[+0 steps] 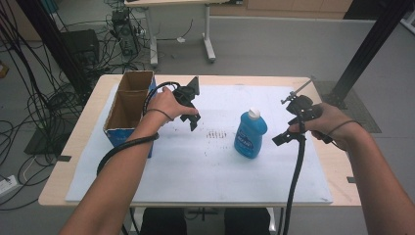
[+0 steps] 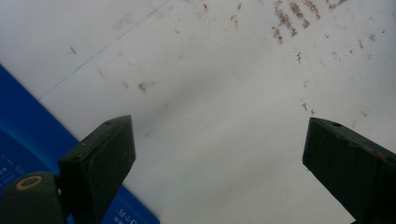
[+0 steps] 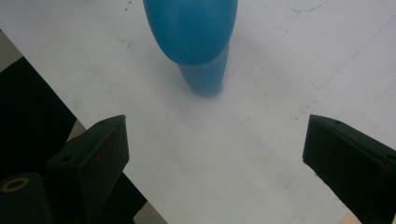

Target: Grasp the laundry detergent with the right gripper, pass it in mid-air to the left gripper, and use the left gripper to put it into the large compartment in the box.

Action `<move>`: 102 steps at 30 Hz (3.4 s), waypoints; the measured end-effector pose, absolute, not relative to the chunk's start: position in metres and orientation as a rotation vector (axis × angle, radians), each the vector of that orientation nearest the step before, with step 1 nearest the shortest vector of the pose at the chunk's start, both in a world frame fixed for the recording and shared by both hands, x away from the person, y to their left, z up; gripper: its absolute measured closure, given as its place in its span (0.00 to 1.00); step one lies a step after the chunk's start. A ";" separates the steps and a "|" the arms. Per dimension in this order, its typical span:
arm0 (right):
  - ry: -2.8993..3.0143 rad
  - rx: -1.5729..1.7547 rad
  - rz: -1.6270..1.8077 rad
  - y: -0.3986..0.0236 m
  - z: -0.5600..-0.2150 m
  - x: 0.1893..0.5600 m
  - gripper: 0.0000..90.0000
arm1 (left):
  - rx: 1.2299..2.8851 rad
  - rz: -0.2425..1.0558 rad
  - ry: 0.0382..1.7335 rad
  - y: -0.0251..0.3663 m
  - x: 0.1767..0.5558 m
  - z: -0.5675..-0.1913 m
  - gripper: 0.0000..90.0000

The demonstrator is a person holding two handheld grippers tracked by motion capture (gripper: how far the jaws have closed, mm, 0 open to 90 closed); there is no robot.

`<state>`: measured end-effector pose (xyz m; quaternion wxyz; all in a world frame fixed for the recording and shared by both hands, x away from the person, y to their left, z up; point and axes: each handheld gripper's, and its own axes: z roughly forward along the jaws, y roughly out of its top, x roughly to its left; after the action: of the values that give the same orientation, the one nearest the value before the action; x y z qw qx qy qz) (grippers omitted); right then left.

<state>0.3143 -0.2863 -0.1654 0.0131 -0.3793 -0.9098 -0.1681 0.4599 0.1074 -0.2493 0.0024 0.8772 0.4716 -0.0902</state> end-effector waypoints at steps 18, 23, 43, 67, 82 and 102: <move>-2.823 -1.189 -0.536 -0.288 -0.188 0.305 0.07 | 2.748 -0.267 1.467 0.110 0.456 -0.250 0.11; -2.825 -1.188 -0.546 -0.290 -0.196 0.301 0.07 | 2.746 -0.271 1.466 0.111 0.455 -0.252 0.11; -2.809 -1.214 -0.553 -0.300 -0.223 0.292 0.07 | 2.750 -0.274 1.459 0.107 0.452 -0.256 0.11; -2.812 -1.234 -0.601 -0.305 -0.252 0.282 0.07 | 2.737 -0.262 1.462 0.108 0.448 -0.262 0.10; -2.837 -1.243 -0.728 -0.313 -0.264 0.269 0.07 | 2.730 -0.264 1.467 0.110 0.447 -0.263 0.11; -2.818 -1.244 -0.946 -0.331 -0.282 0.249 0.07 | 2.725 -0.257 1.474 0.111 0.444 -0.265 0.11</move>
<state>0.2486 -0.3306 -0.2821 -0.0401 -0.3857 -0.8739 -0.2932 0.4438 0.1113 -0.2646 0.0163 0.8764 0.4741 -0.0826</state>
